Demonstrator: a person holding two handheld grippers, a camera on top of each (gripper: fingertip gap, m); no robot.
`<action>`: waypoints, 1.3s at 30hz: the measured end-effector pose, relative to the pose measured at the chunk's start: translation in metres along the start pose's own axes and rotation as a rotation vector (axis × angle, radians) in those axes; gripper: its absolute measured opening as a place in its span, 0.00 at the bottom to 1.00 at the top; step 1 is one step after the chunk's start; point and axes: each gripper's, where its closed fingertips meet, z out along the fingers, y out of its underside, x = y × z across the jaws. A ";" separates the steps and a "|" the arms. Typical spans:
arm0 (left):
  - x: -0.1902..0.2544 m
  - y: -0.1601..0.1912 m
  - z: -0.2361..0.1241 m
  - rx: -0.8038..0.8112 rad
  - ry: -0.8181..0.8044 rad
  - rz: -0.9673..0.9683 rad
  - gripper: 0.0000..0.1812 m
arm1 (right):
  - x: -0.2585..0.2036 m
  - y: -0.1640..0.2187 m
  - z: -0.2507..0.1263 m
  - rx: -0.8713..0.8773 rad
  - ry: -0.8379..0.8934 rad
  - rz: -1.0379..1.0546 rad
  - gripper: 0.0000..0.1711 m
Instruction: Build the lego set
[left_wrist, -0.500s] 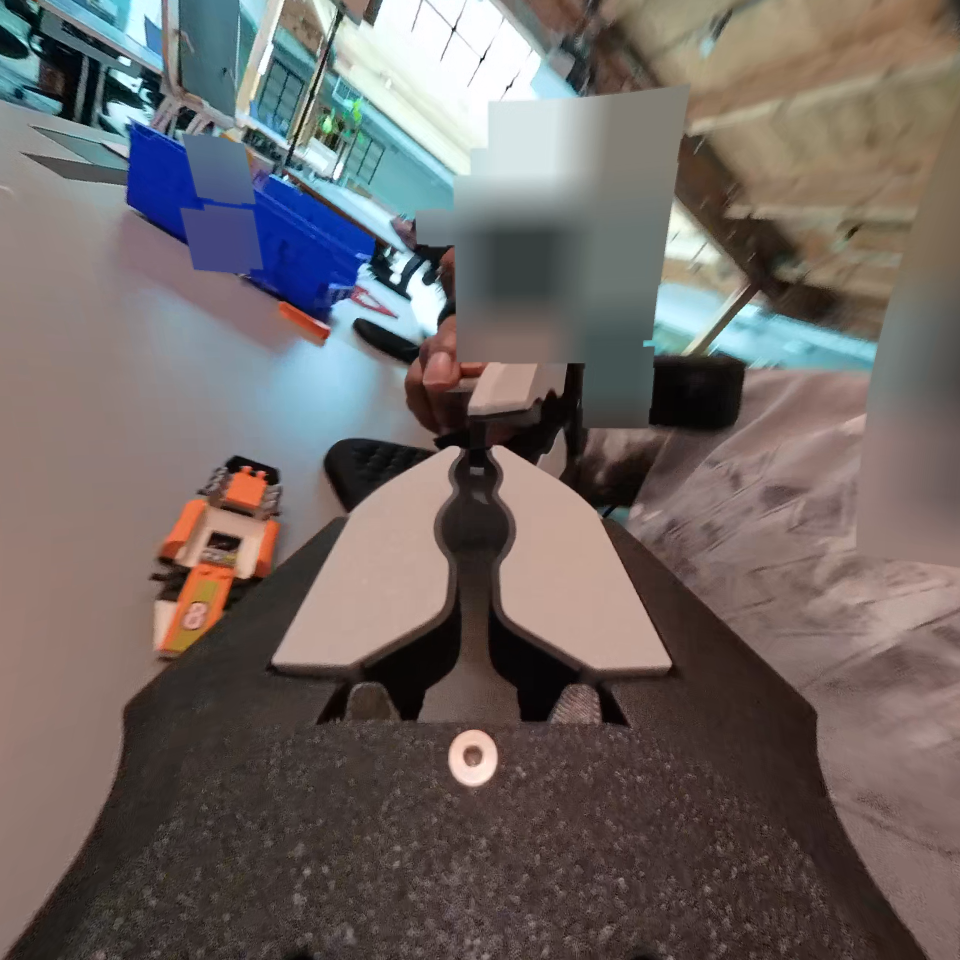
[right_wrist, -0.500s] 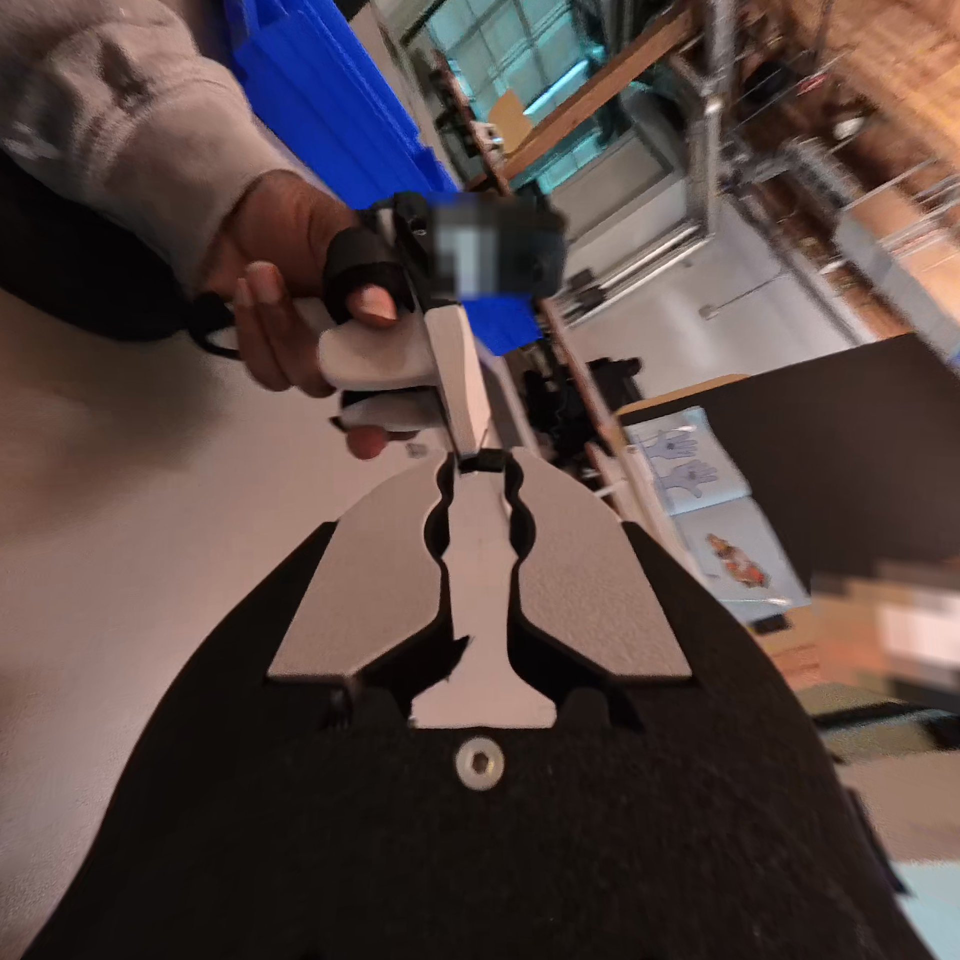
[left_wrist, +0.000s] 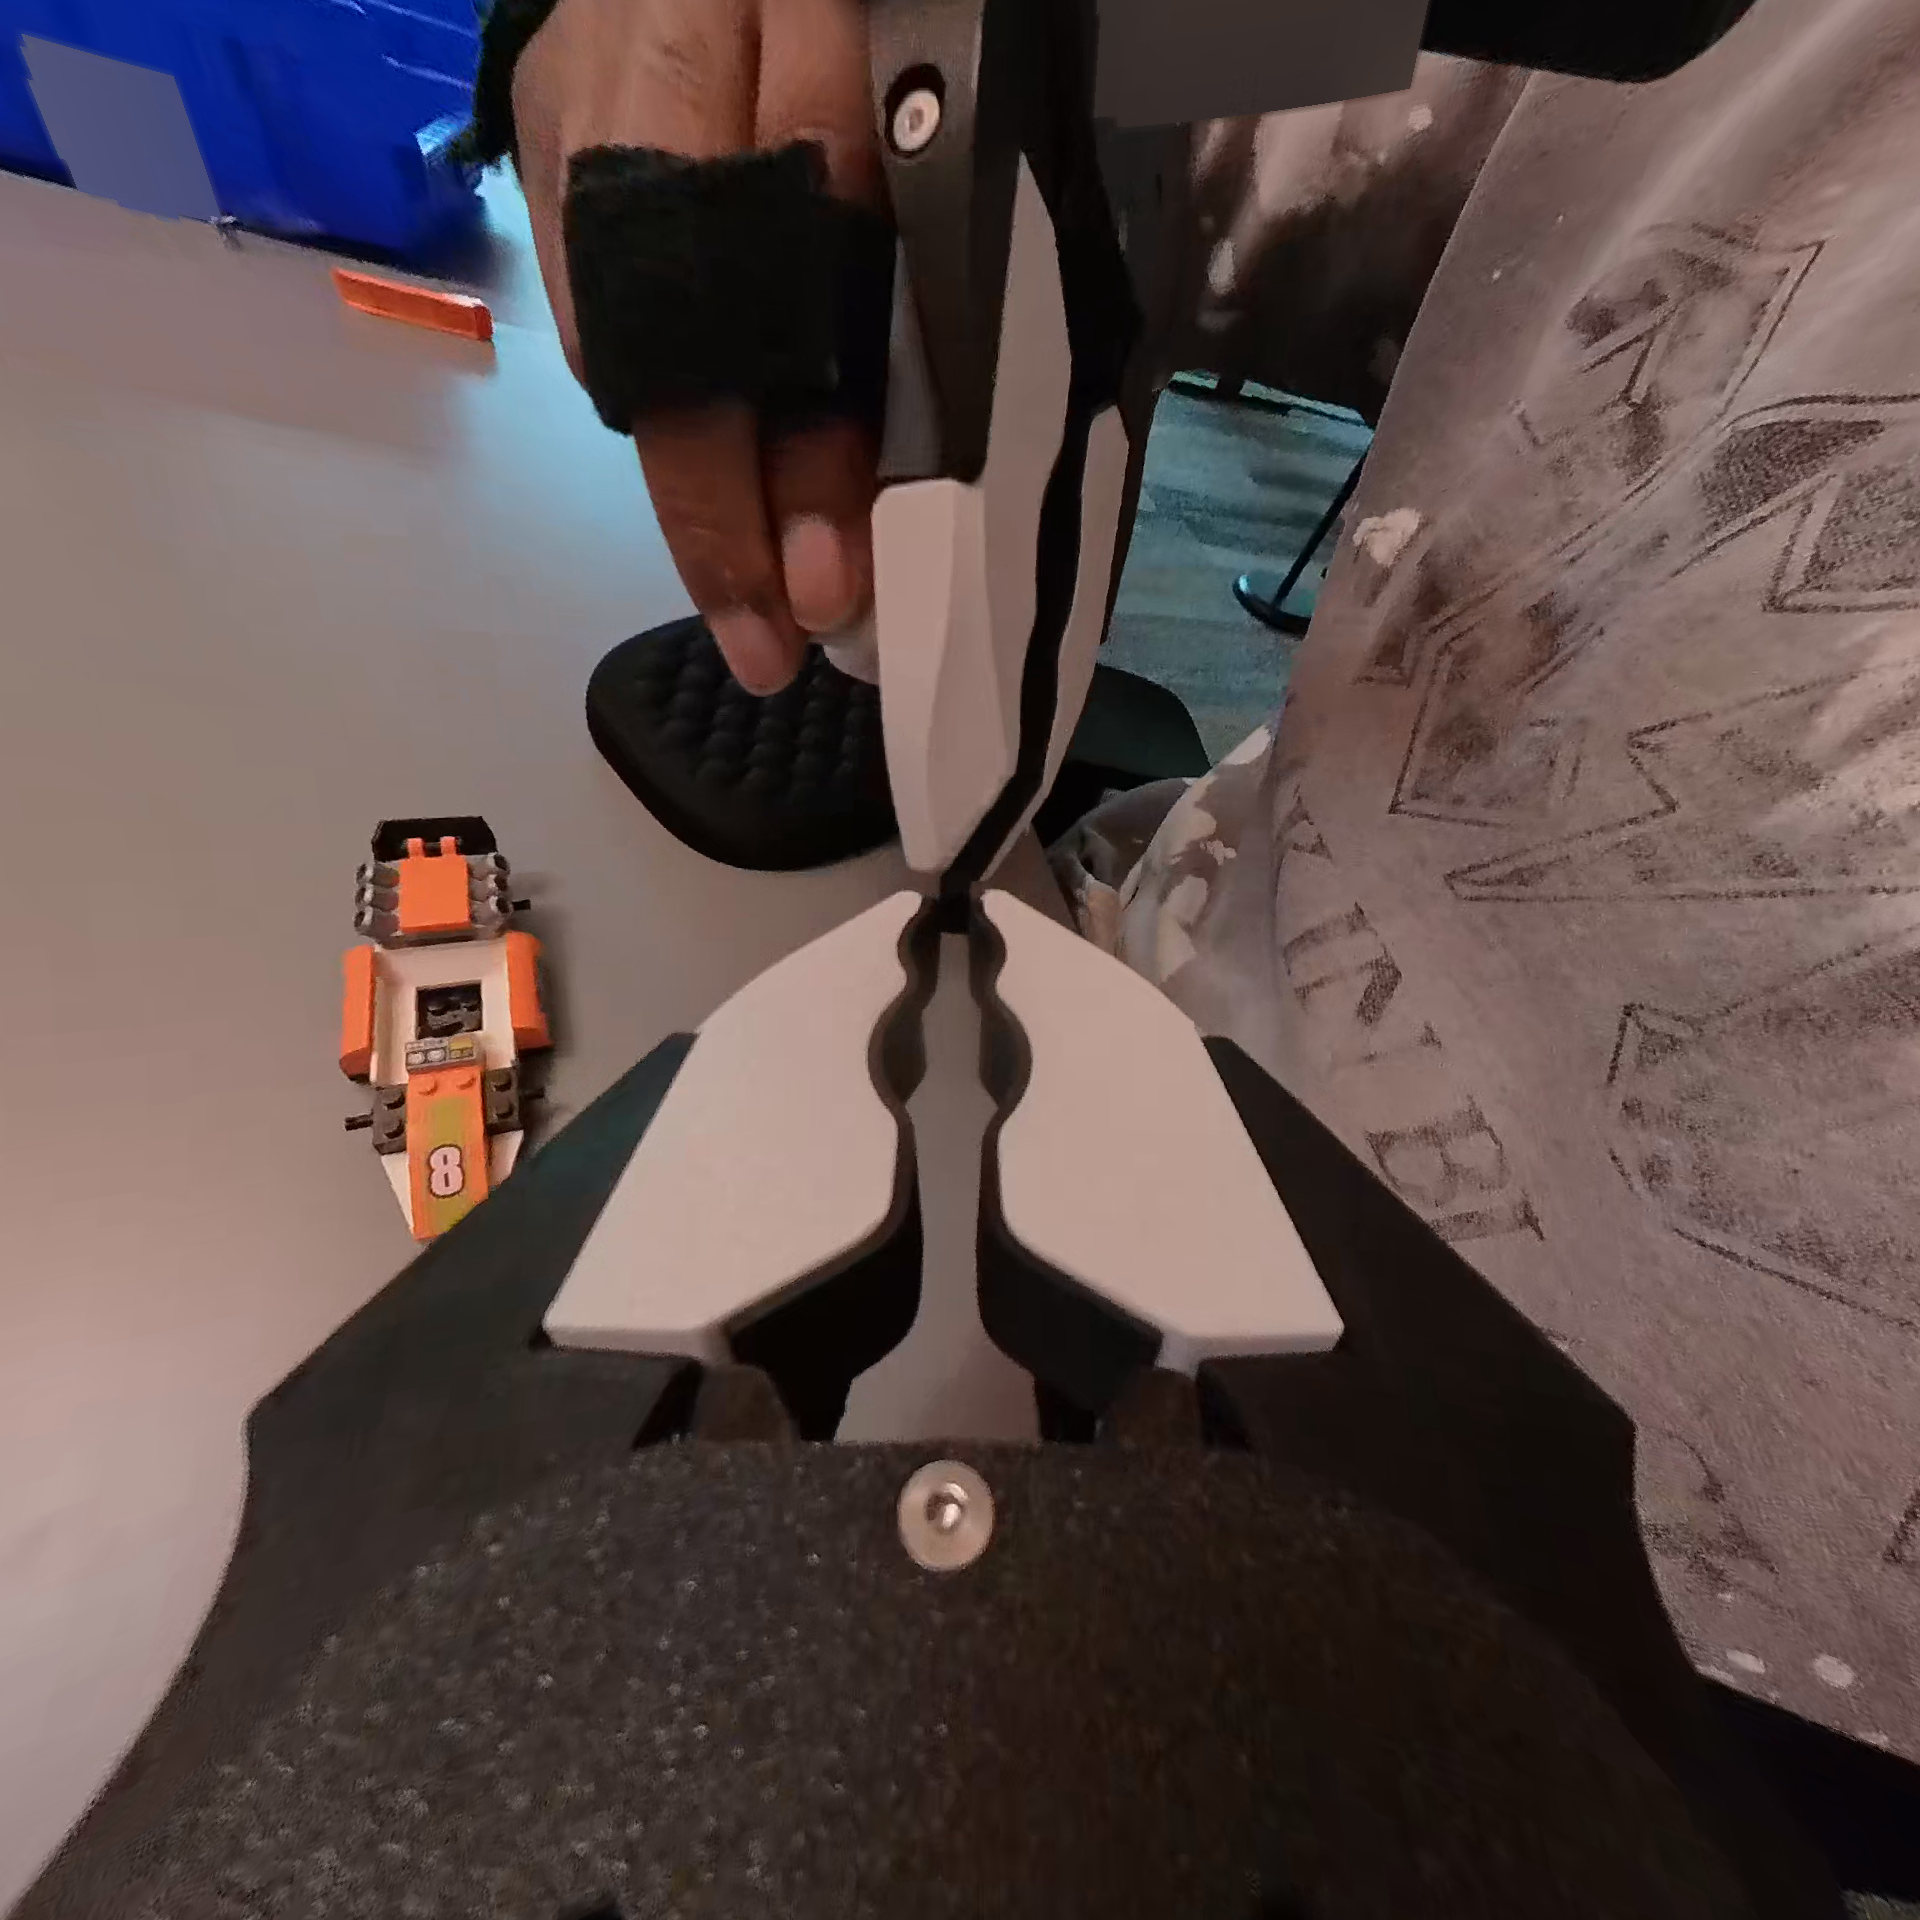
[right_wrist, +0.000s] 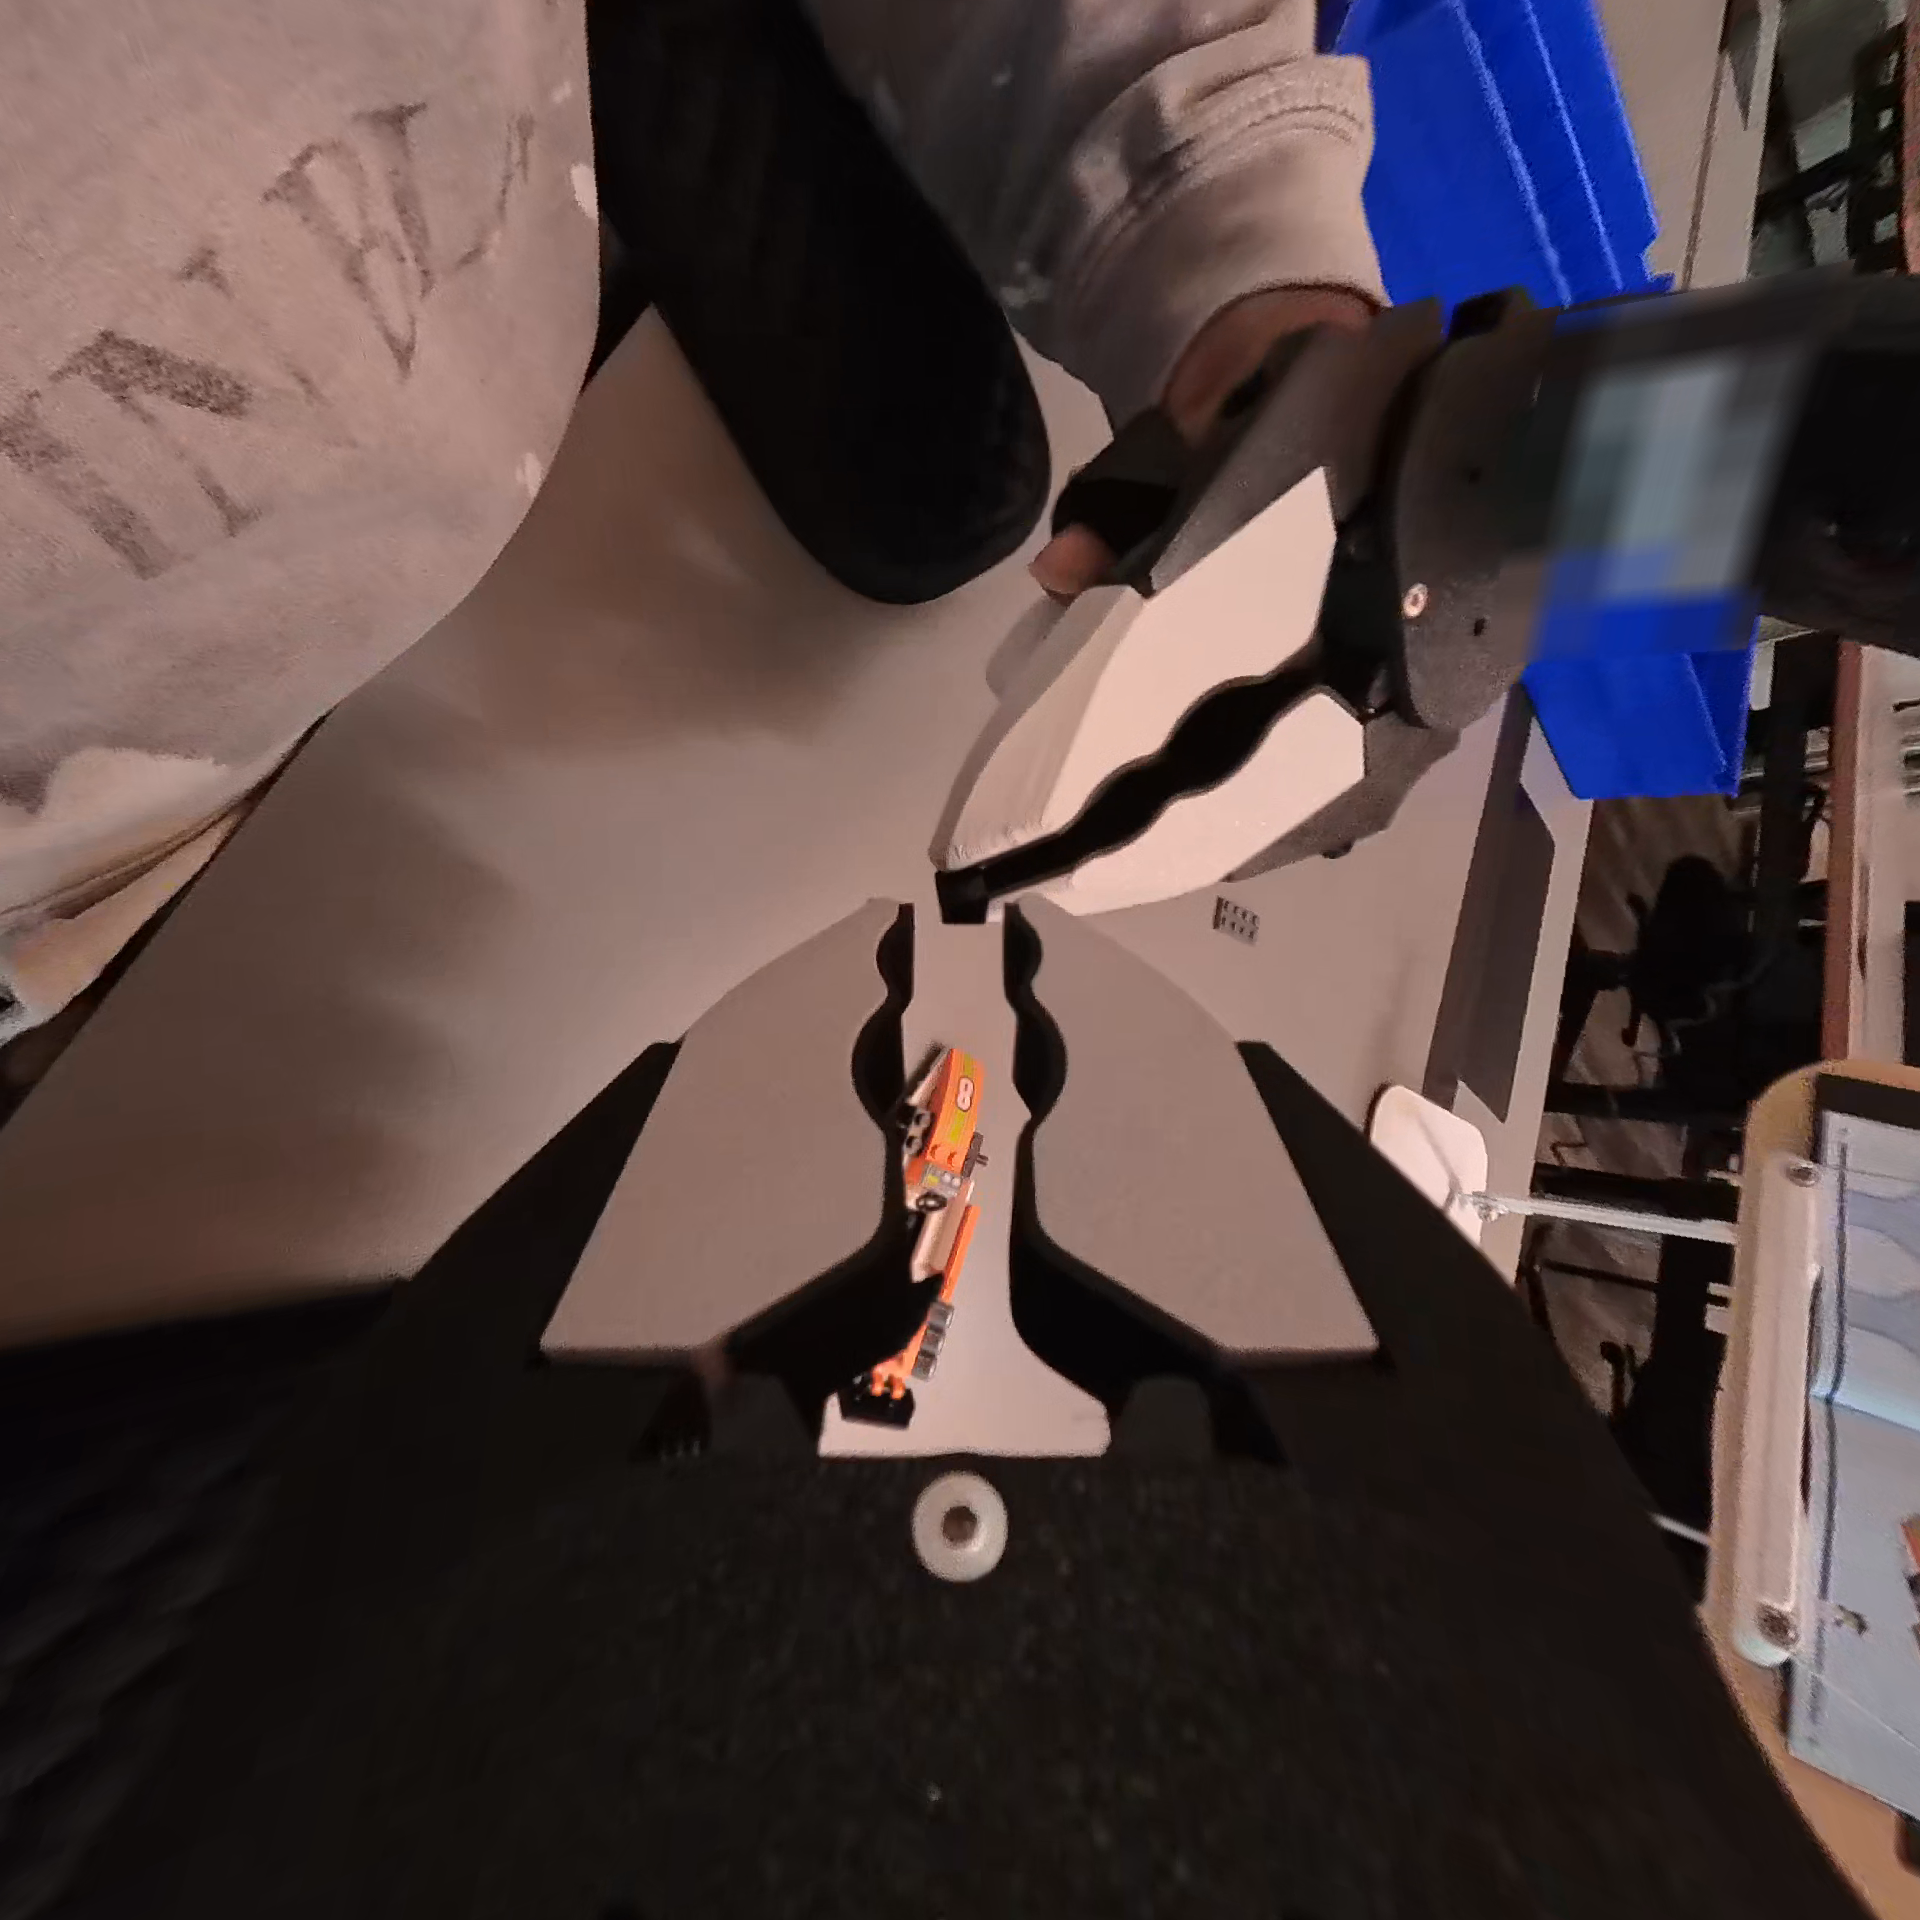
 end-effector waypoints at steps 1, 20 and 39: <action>0.000 0.001 0.000 -0.007 0.002 -0.003 0.03 | 0.000 0.000 0.001 0.005 0.013 -0.003 0.08; -0.020 -0.052 -0.028 0.625 -0.073 -0.345 0.06 | 0.048 0.009 -0.027 0.130 0.913 0.303 0.04; -0.025 -0.047 -0.020 0.616 0.075 -0.498 0.01 | 0.039 0.016 -0.026 0.149 0.870 0.314 0.06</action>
